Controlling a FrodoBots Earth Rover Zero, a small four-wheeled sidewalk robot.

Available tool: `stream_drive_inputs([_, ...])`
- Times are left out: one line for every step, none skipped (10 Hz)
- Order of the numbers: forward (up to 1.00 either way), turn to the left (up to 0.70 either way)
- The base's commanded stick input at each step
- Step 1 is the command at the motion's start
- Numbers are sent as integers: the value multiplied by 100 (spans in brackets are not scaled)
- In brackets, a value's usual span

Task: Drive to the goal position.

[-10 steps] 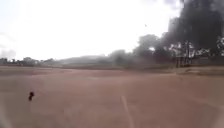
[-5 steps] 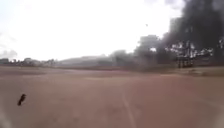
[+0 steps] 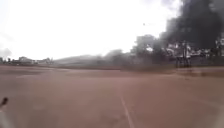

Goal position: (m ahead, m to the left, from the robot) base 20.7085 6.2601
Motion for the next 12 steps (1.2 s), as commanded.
stream_drive_inputs([70,0])
stream_drive_inputs([70,0])
stream_drive_inputs([70,0])
stream_drive_inputs([70,0])
stream_drive_inputs([70,0])
stream_drive_inputs([70,0])
stream_drive_inputs([70,0])
stream_drive_inputs([70,0])
stream_drive_inputs([70,0])
stream_drive_inputs([70,0])
stream_drive_inputs([70,0])
stream_drive_inputs([70,0])
